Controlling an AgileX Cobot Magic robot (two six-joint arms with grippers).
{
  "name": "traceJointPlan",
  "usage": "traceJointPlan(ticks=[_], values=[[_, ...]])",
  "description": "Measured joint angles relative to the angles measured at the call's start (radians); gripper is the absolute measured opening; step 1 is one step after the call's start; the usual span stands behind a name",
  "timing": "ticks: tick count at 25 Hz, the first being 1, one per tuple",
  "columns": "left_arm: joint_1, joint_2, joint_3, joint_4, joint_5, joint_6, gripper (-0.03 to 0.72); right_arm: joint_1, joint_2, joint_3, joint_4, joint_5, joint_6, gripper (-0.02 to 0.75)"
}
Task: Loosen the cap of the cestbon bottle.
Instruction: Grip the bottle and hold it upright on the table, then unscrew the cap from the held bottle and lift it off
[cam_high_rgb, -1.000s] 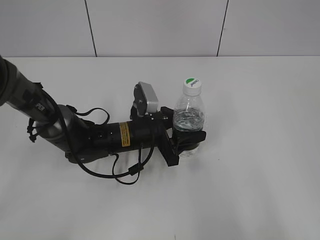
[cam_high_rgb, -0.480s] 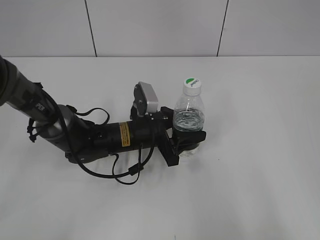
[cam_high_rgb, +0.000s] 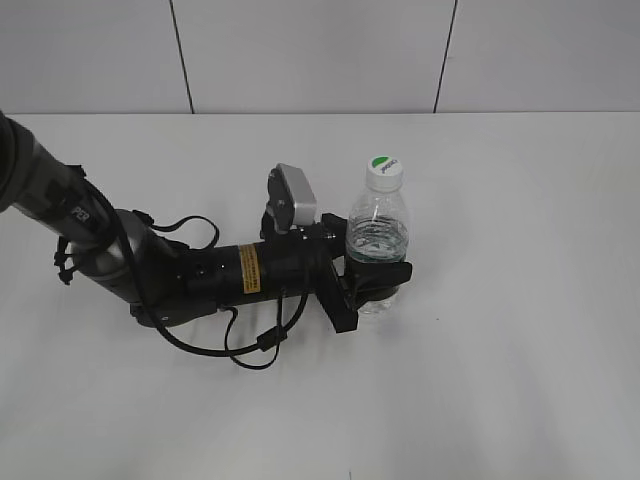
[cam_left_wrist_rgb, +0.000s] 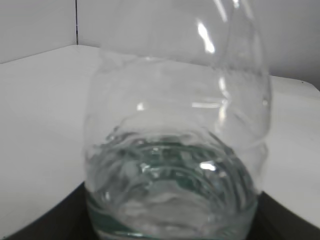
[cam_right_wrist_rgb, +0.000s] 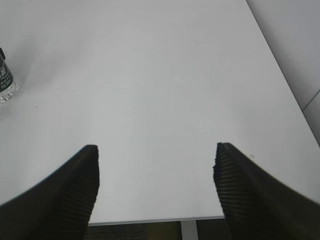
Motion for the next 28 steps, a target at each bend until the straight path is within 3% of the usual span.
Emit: traceJointPlan(ticks=[10, 17, 21, 28], values=[[0.0, 0.0, 0.0, 0.0, 0.0, 0.0, 0.405, 0.0, 0.201, -0.048, -0.004, -0.047, -0.064, 0.552], [0.0, 0.0, 0.0, 0.0, 0.0, 0.0, 0.405, 0.0, 0.504, -0.223, -0.003, -0.094, -0.071, 0.557], [0.0, 0.0, 0.0, 0.0, 0.0, 0.0, 0.405, 0.0, 0.675, -0.34, 0.007, -0.099, -0.07, 0.603], [0.0, 0.0, 0.0, 0.001, -0.001, 0.0, 0.405, 0.0, 0.981, -0.573, 0.091, -0.065, -0.063, 0.617]])
